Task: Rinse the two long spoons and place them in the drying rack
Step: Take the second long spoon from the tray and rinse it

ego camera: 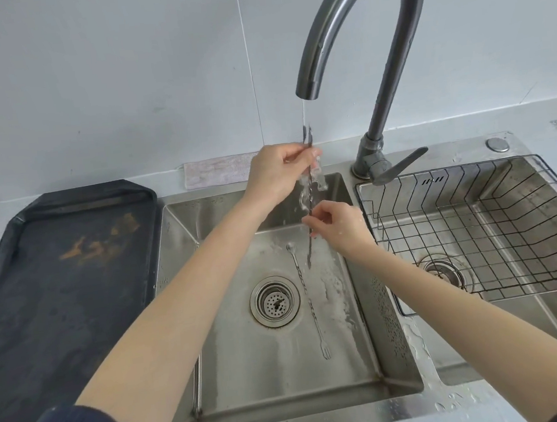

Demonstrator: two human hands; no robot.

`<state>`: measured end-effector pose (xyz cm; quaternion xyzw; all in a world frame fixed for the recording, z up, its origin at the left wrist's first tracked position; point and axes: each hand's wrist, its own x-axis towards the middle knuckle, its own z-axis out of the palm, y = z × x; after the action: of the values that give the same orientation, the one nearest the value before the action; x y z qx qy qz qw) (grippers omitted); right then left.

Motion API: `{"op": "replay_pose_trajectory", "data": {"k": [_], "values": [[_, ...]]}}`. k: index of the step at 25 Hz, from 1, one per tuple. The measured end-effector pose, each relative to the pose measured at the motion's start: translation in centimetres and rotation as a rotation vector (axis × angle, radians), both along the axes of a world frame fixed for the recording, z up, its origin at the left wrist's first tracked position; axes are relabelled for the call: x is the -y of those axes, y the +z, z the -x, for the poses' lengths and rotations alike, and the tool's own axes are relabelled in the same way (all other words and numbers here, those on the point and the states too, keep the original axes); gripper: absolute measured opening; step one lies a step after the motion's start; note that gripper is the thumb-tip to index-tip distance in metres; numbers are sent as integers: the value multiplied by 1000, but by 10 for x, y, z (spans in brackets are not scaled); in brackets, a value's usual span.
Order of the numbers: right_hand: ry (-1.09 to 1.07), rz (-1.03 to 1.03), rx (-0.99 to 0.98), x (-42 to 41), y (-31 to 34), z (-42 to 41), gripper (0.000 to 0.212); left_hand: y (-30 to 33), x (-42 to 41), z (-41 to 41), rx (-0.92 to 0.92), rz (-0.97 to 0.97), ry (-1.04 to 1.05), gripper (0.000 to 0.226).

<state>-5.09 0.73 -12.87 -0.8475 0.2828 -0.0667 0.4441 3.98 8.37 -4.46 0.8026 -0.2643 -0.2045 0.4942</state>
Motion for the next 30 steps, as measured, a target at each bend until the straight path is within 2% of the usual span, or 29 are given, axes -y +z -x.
{"op": "replay_pose_trajectory", "data": {"k": [7,12,16,21,26,30], "values": [[-11,34,-16,1,2,0,21,8,-1,2,32,98,8,20],[-23,20,3,-1,6,1,23,12,0,2,-36,193,54,17],[-50,4,14,-2,11,1,19,15,-1,3,-66,217,32,29],[-63,26,43,-1,18,0,18,8,-2,3,44,156,35,6],[-50,64,44,-4,16,1,21,8,2,2,71,40,-50,29],[-6,81,47,-3,13,0,28,3,4,4,13,114,-35,33]]}}
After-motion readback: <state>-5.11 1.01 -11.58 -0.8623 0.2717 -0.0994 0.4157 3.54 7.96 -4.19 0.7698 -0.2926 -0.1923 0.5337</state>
